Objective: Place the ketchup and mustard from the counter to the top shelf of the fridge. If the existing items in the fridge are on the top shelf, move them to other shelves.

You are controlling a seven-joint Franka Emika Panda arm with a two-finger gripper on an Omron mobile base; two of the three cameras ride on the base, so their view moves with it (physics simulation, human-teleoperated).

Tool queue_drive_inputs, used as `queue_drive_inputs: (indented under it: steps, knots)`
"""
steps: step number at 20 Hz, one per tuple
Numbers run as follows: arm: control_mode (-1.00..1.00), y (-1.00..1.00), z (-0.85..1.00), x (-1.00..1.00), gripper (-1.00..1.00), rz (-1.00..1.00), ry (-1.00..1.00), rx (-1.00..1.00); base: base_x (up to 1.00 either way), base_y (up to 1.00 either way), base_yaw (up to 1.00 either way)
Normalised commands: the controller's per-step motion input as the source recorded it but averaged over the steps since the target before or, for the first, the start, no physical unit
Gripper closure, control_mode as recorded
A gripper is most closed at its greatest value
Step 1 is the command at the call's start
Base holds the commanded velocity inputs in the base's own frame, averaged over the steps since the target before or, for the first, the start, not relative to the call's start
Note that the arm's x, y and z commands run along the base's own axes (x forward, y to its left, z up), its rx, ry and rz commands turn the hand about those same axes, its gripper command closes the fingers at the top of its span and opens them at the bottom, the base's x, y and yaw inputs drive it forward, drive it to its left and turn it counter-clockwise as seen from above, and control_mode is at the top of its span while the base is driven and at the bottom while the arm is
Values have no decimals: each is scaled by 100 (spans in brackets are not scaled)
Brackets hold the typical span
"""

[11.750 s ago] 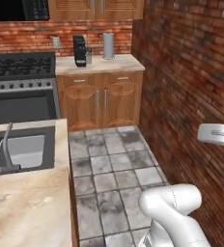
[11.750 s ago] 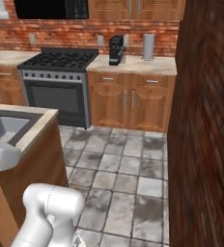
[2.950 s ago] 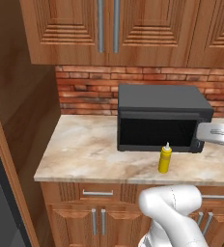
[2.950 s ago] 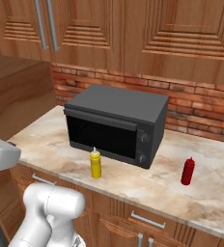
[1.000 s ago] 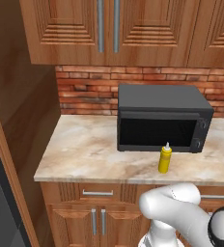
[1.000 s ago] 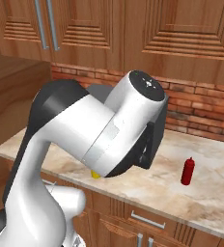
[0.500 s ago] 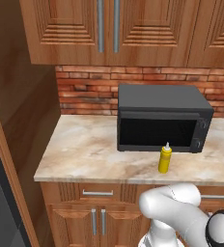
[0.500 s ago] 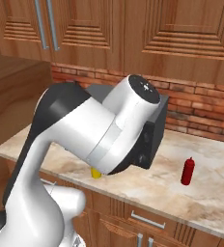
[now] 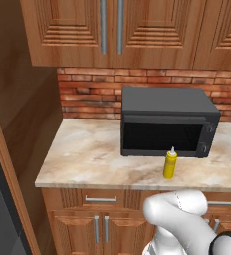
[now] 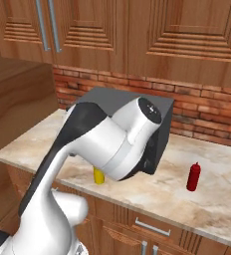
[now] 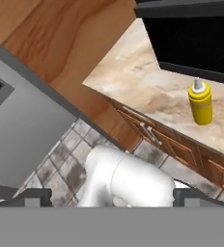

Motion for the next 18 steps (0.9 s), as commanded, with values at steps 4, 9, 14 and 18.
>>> queue_drive_inputs:
  steps: [4,9,14,18]
  knots:
    - [-100,0,-29,59,-100,27,0,0,0,0,0]
    - [-100,-8,-19,44,-100,34,0,0,0,0,0]
    - [-100,-5,-19,30,-100,36,0,0,0,0,0]
    - [-100,0,-44,18,-100,23,-18,8,0,0,0]
